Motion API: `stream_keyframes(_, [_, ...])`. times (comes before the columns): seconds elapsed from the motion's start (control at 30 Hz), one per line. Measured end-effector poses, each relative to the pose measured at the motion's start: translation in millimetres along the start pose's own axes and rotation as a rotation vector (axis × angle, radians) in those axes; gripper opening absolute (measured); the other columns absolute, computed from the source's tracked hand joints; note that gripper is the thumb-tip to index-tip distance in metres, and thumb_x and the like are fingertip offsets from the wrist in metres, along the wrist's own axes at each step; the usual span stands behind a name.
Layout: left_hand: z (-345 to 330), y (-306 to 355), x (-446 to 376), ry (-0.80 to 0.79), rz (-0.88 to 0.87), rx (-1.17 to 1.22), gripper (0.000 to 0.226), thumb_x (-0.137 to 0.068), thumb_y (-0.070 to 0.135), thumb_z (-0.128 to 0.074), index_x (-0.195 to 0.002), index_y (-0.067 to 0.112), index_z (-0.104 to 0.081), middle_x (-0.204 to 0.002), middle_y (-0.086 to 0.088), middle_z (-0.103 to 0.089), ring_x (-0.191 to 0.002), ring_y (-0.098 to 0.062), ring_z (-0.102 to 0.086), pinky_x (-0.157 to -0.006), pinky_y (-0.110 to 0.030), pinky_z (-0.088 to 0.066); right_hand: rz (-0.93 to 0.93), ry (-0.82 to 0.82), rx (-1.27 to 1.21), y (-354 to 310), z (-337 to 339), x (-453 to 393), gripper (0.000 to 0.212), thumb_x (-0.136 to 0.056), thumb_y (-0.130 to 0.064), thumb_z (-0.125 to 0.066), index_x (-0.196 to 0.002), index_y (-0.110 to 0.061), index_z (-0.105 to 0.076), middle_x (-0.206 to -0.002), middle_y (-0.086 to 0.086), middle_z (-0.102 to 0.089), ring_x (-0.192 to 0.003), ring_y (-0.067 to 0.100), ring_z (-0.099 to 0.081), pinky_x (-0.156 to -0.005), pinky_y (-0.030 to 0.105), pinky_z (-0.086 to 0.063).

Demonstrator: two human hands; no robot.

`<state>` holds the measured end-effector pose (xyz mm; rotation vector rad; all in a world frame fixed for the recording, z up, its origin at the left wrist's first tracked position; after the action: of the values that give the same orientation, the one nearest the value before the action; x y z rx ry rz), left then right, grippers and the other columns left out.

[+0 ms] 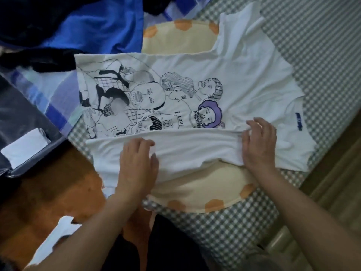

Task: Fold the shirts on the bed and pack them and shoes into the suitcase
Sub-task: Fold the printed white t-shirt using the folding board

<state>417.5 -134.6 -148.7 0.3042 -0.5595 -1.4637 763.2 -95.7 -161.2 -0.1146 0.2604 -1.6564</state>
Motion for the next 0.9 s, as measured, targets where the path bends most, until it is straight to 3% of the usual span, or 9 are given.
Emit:
stream_keyframes(0.1, [-44.6,83.1,-16.7,-0.179,-0.297,-0.026,0.036,-0.082,0.010,-0.073,-0.118,0.010,-0.064,-0.112,-0.010,-0.063,-0.103,-0.036,-0.056,-0.082,-0.046,-0.048,-0.365,-0.081,-0.014,73.9,26.8,20.1,0.028,-0.097,-0.013,-0.055,-0.124,-0.007,-0.059,-0.129,0.016,-0.056,-0.122,0.035,-0.045,-0.107,0.043,-0.033])
stream_keyframes(0.2, [-80.5,136.2,-51.9,-0.251,-0.358,-0.077,0.040,-0.086,0.020,-0.069,-0.124,0.008,-0.060,-0.112,-0.015,-0.062,-0.102,-0.040,-0.056,-0.084,-0.048,-0.049,-0.578,-0.205,-0.015,141.7,47.6,19.5,0.034,-0.097,-0.019,-0.055,-0.130,-0.010,-0.059,-0.133,0.014,-0.057,-0.125,0.032,-0.045,-0.109,0.039,-0.032])
stream_keyframes(0.4, [-140.2,211.8,-135.8,-0.284,-0.271,-0.199,0.056,-0.096,0.039,-0.058,-0.139,0.006,-0.045,-0.129,-0.022,-0.054,-0.121,-0.042,-0.049,-0.099,-0.049,-0.041,-0.660,-0.371,-0.204,176.7,27.6,-11.8,0.037,-0.098,-0.031,-0.060,-0.132,-0.018,-0.061,-0.123,0.000,-0.060,-0.111,0.019,-0.058,-0.101,0.042,-0.050])
stream_keyframes(0.57, [-172.4,243.1,-166.2,-0.363,-0.211,-0.318,0.027,-0.095,0.036,-0.054,-0.109,0.014,-0.054,-0.108,-0.012,-0.067,-0.109,-0.034,-0.059,-0.095,-0.044,-0.033,-0.651,-0.496,-0.148,180.9,17.4,-9.0,0.031,-0.094,-0.040,-0.064,-0.122,-0.025,-0.062,-0.118,-0.006,-0.060,-0.107,0.019,-0.058,-0.094,0.040,-0.050])
stream_keyframes(0.67, [-163.1,241.7,-173.4,-0.357,-0.156,-0.191,0.014,-0.098,0.026,-0.051,-0.103,0.014,-0.057,-0.105,-0.013,-0.062,-0.106,-0.036,-0.057,-0.089,-0.043,-0.036,-0.585,-0.418,-0.124,175.0,30.0,-13.4,0.010,-0.097,-0.032,-0.062,-0.104,-0.024,-0.064,-0.106,-0.001,-0.064,-0.095,0.021,-0.059,-0.080,0.035,-0.046])
stream_keyframes(0.77, [-122.6,239.2,-182.3,-0.181,-0.121,0.165,0.012,-0.100,0.024,-0.052,-0.096,0.013,-0.051,-0.100,-0.011,-0.053,-0.095,-0.033,-0.051,-0.076,-0.037,-0.034,-0.423,-0.171,-0.155,164.7,52.8,-39.8,0.010,-0.097,-0.030,-0.061,-0.094,-0.020,-0.063,-0.095,0.000,-0.061,-0.090,0.022,-0.057,-0.079,0.037,-0.044])
stream_keyframes(0.83, [-97.4,228.7,-189.9,-0.022,-0.103,0.218,0.016,-0.100,0.027,-0.055,-0.104,0.012,-0.054,-0.108,-0.013,-0.054,-0.103,-0.033,-0.050,-0.083,-0.037,-0.035,-0.305,-0.028,-0.221,152.4,59.1,-63.2,0.011,-0.097,-0.027,-0.061,-0.096,-0.017,-0.063,-0.094,0.000,-0.059,-0.089,0.020,-0.054,-0.083,0.040,-0.045])
stream_keyframes(0.9, [-85.7,214.2,-185.1,0.019,-0.078,0.087,0.036,-0.096,0.031,-0.062,-0.127,0.013,-0.054,-0.129,-0.018,-0.048,-0.122,-0.035,-0.044,-0.098,-0.043,-0.035,-0.291,-0.014,-0.262,146.5,50.5,-79.3,0.023,-0.098,-0.030,-0.059,-0.115,-0.016,-0.064,-0.109,0.004,-0.060,-0.102,0.022,-0.055,-0.093,0.042,-0.046])
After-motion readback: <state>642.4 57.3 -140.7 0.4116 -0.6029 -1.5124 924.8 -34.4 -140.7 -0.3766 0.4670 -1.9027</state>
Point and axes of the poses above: each hand's wrist, its own x-axis away from the middle knuckle, its own z-axis out of the back of the hand, y = z × x, the point moved 7 cm from there along -x, towards the middle knuckle
